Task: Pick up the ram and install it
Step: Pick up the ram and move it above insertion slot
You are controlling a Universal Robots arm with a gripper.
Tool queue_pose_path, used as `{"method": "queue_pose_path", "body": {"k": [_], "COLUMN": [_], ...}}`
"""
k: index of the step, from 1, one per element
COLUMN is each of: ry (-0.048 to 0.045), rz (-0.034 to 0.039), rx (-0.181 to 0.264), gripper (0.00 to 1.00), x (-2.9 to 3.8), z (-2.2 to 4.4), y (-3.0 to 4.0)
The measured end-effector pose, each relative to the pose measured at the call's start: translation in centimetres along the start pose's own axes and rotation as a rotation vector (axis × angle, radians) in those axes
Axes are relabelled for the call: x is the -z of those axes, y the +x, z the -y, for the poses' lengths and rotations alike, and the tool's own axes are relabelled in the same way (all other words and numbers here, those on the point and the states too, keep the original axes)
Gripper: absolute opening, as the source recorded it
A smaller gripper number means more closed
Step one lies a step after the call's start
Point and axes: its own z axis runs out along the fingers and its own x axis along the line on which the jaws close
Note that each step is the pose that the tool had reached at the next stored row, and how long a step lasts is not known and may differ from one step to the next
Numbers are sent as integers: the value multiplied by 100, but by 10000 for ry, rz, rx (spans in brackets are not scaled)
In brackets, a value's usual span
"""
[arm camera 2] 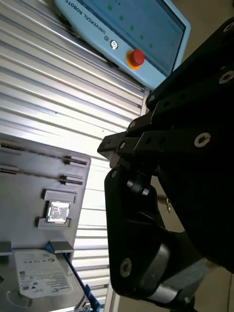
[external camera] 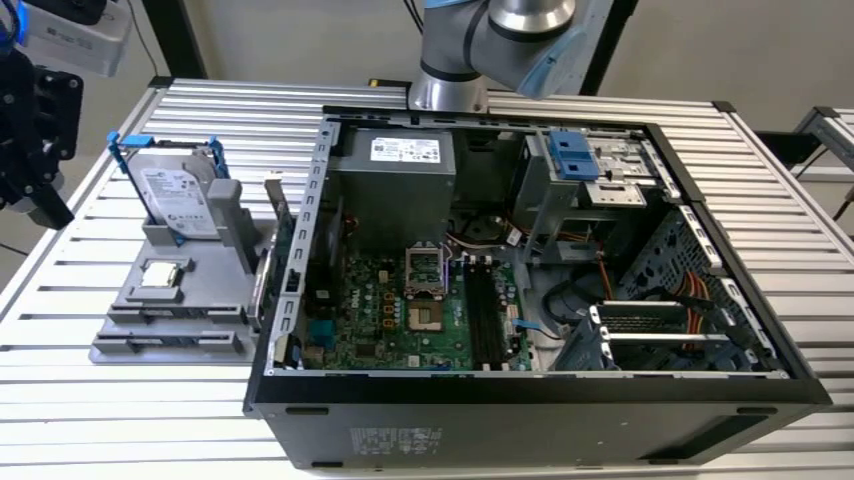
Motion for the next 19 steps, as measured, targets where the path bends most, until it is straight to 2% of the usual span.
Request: {"method": "queue_pose_path", "body": {"k": [19], "ry": [13], "rz": [-112], "rx": [2377], "gripper": [0], "x": [0], "z": [0], "y": [0]}}
